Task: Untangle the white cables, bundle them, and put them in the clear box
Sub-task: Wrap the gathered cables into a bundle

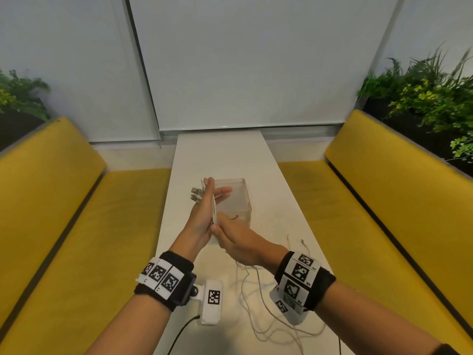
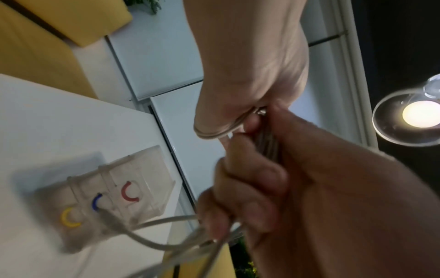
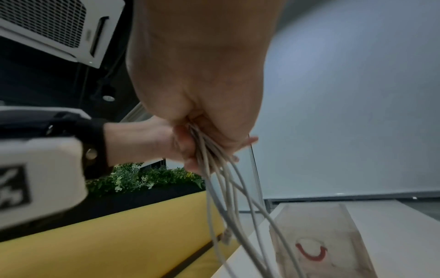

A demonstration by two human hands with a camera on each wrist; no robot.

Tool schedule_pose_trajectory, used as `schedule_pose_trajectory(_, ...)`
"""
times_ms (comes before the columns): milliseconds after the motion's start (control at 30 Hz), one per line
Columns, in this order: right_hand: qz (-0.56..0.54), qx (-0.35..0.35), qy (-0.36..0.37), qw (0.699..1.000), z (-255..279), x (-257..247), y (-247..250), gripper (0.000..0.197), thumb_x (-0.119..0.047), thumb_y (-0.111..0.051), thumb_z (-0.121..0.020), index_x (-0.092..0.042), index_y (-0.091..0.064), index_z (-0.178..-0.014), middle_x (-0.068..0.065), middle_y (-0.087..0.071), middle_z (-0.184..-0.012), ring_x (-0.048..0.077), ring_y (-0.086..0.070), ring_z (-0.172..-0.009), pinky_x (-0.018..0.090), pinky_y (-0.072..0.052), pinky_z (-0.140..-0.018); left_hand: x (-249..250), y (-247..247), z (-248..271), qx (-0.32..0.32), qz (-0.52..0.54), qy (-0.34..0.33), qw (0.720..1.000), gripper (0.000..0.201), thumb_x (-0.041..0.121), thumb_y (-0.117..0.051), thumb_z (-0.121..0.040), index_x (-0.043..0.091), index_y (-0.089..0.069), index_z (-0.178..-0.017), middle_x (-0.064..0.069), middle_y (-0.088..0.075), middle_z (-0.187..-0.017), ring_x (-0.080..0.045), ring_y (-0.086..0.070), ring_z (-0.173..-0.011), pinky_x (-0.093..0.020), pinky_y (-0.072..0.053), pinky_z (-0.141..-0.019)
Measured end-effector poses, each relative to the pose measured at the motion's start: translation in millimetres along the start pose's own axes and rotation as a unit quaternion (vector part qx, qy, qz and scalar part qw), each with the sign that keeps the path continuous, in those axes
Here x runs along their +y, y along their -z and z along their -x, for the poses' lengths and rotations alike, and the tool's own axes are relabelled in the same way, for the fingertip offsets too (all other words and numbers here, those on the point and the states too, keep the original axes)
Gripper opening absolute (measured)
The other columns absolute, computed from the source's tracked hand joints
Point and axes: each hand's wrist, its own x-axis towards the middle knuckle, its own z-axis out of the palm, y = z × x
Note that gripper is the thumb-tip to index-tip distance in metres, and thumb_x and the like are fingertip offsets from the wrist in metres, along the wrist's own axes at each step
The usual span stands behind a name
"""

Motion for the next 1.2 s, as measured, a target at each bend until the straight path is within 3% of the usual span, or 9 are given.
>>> schedule_pose_trajectory(67, -0.004, 0.003, 0.004, 1.0, 2, 1, -4, 0.031, -0.031, -0.029, -0.106, -0.004, -0.044, -0.101, 0.014, -0.052, -0.083, 0.018, -0.045, -0.071, 0.044, -0.046, -0.07, 2, -3, -1, 0.012, 0.06, -0.033, 0.998, 0.027, 0.041, -0.053, -0.1, 0.026, -0.061, -0.122, 0.003, -0.072, -0.078, -0.017, -0.067, -0.105, -0.022, -0.054, -0.07)
schedule_pose_trajectory(167, -0.05, 0.002, -0.012, 0.999, 2, 5, 2, 0.037, -0.029, -0.031, -0.107, -0.002, -0.048, -0.091, 0.015, -0.053, -0.079, 0.017, -0.046, -0.07, 0.039, -0.045, -0.067, 8, -3, -1, -0.005, 0.159, -0.06, 0.985, 0.04, 0.017, -0.054, -0.102, 0.02, -0.051, -0.141, 0.0, -0.044, -0.05, -0.011, -0.056, -0.054, -0.033, -0.059, -0.081)
schedule_pose_trajectory(300, -0.107, -0.028, -0.053, 0.992, 1, 16, 9, 0.049, -0.04, -0.036, -0.105, 0.0, -0.049, -0.08, 0.003, -0.045, -0.069, 0.011, -0.043, -0.06, 0.027, -0.041, -0.061, 14, 1, -3, -0.048, 0.136, -0.098, 0.985, 0.041, 0.007, -0.053, -0.101, 0.019, -0.054, -0.14, -0.002, -0.037, -0.052, -0.012, -0.04, -0.049, -0.036, -0.059, -0.077)
schedule_pose_trajectory(433, -0.123, -0.033, -0.056, 0.99, -3, 32, 8, 0.07, -0.059, -0.052, -0.091, 0.01, -0.049, -0.08, 0.028, -0.046, -0.072, 0.025, -0.045, -0.061, 0.036, -0.042, -0.059, 26, 7, -2, -0.064, 0.109, -0.153, 0.98, 0.046, -0.005, -0.058, -0.093, 0.012, -0.058, -0.136, 0.002, -0.037, -0.05, -0.008, -0.037, -0.045, -0.025, -0.052, -0.058)
schedule_pose_trajectory(733, -0.166, -0.039, -0.121, 0.978, -11, 71, 11, 0.067, -0.05, -0.072, -0.08, 0.015, -0.058, -0.082, 0.033, -0.057, -0.086, 0.029, -0.044, -0.064, 0.025, -0.041, -0.05, 45, 13, 11, -0.165, 0.135, -0.117, 0.97, 0.033, 0.016, -0.045, -0.103, 0.006, -0.061, -0.13, 0.004, -0.029, -0.042, -0.007, -0.03, -0.035, -0.032, -0.06, -0.06)
schedule_pose_trajectory(833, -0.157, -0.033, -0.138, 0.977, -15, 72, 26, 0.053, -0.037, -0.076, -0.08, 0.014, -0.065, -0.084, 0.026, -0.058, -0.08, 0.023, -0.042, -0.056, 0.027, -0.039, -0.048, 45, 17, 16, -0.212, 0.117, -0.063, 0.968, 0.036, 0.022, -0.05, -0.1, 0.006, -0.062, -0.131, 0.001, -0.024, -0.047, -0.008, -0.025, -0.037, -0.023, -0.043, -0.036)
schedule_pose_trajectory(967, -0.167, -0.069, -0.151, 0.972, -21, 67, 47, 0.036, -0.016, -0.072, -0.083, 0.018, -0.062, -0.086, 0.013, -0.052, -0.068, 0.008, -0.044, -0.046, 0.021, -0.041, -0.045, 37, 22, 20, -0.304, 0.082, -0.011, 0.949, 0.037, 0.021, -0.05, -0.101, 0.005, -0.058, -0.134, -0.002, -0.019, -0.052, -0.01, -0.015, -0.04, -0.018, -0.018, -0.031)
schedule_pose_trajectory(1100, -0.151, -0.129, -0.184, 0.963, -28, 63, 49, 0.025, -0.007, -0.066, -0.088, -0.003, -0.056, -0.065, -0.007, -0.039, -0.047, 0.008, -0.038, -0.042, 0.023, -0.041, -0.046, 33, 14, 21, -0.406, 0.117, -0.006, 0.907, 0.033, 0.018, -0.06, -0.095, 0.003, -0.061, -0.125, 0.001, -0.026, -0.045, -0.01, -0.017, -0.036, -0.021, -0.017, -0.032)
schedule_pose_trajectory(1200, -0.108, -0.144, -0.194, 0.964, -34, 61, 38, 0.039, -0.003, -0.057, -0.091, -0.02, -0.061, -0.055, 0.001, -0.042, -0.053, 0.012, -0.037, -0.048, 0.023, -0.039, -0.047, 36, 4, 24, -0.449, 0.117, -0.023, 0.885, 0.028, 0.014, -0.061, -0.092, 0.003, -0.064, -0.118, 0.001, -0.027, -0.044, -0.01, -0.02, -0.034, -0.022, -0.019, -0.036)
